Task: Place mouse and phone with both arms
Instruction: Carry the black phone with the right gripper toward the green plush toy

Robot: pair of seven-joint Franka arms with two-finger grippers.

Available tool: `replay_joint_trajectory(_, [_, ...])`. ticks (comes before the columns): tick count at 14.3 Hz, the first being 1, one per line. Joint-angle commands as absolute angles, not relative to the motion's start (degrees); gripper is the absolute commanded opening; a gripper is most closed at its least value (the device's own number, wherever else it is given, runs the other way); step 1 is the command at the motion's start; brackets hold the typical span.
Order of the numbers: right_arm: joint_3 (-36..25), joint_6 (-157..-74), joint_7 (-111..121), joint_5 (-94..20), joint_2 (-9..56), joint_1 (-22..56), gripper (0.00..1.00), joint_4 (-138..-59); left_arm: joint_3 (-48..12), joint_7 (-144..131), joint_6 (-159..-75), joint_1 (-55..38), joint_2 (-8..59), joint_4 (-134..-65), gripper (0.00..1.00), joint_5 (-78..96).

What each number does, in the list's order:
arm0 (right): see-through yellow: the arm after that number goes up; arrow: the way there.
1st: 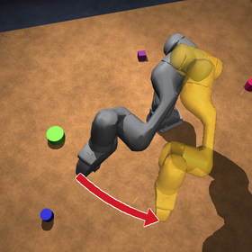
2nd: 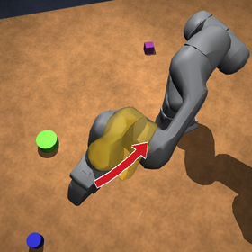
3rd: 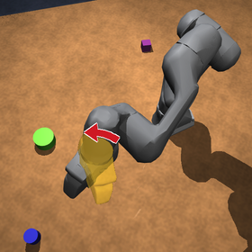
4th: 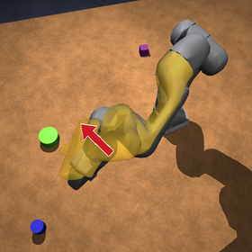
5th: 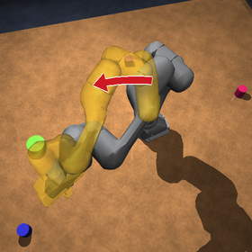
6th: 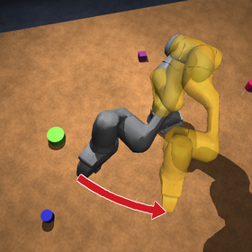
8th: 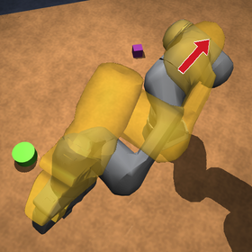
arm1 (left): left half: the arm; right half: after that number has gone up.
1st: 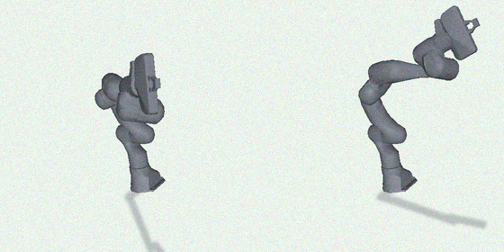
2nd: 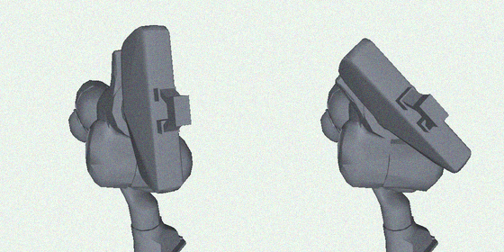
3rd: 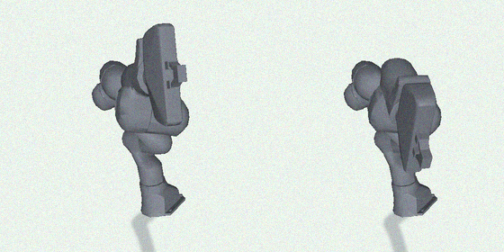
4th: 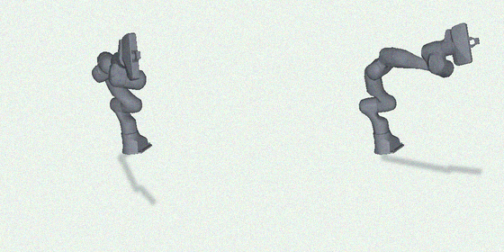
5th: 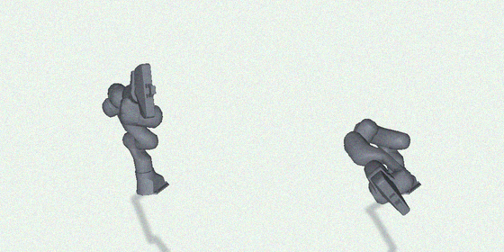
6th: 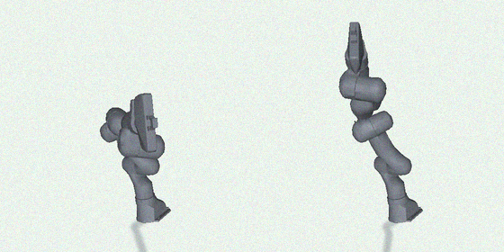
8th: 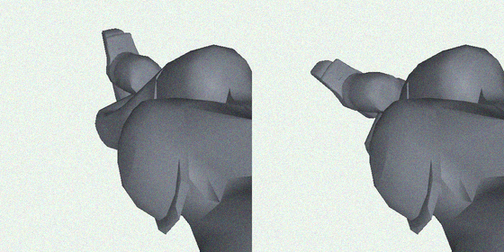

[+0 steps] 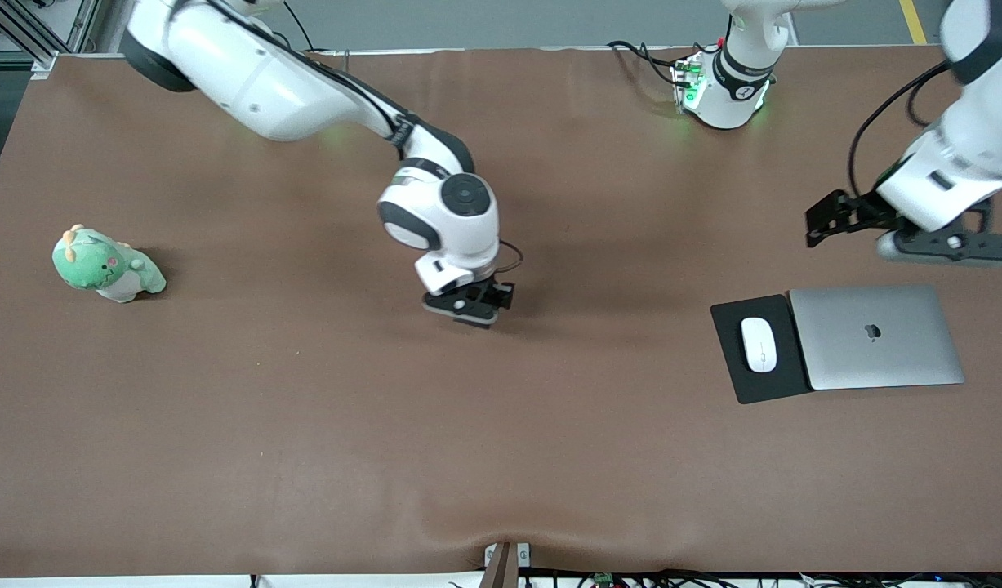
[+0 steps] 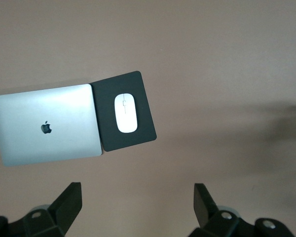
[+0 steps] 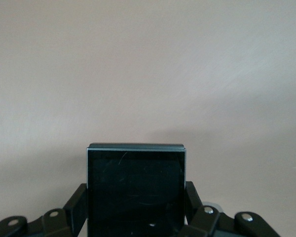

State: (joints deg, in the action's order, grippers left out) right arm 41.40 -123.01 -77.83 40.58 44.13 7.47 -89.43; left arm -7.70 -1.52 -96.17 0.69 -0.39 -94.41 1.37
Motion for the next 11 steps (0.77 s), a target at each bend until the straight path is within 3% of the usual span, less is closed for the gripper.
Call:
replay_joint_trajectory(1, [41.1, -121.4, -68.6, 34.2, 40.4, 4.2, 0.0, -90.5, -0.3, -0.8, -92.6, -6.8, -0.4, -91.1, 1.0, 2.5])
replay_joint_trajectory(5, [25.7, -121.4, -44.4, 16.3, 32.4, 6.2, 0.0, -89.6, 1.1, -1.8, -91.8, -9.0, -2.6, -92.2, 1.0, 1.8])
replay_joint_trajectory(11, [15.1, -117.5, -27.8, 11.2, 26.5, 6.1, 0.0, -90.8, 0.5, -2.7, -91.8, -9.0, -4.9, -94.7, 1.0, 1.9])
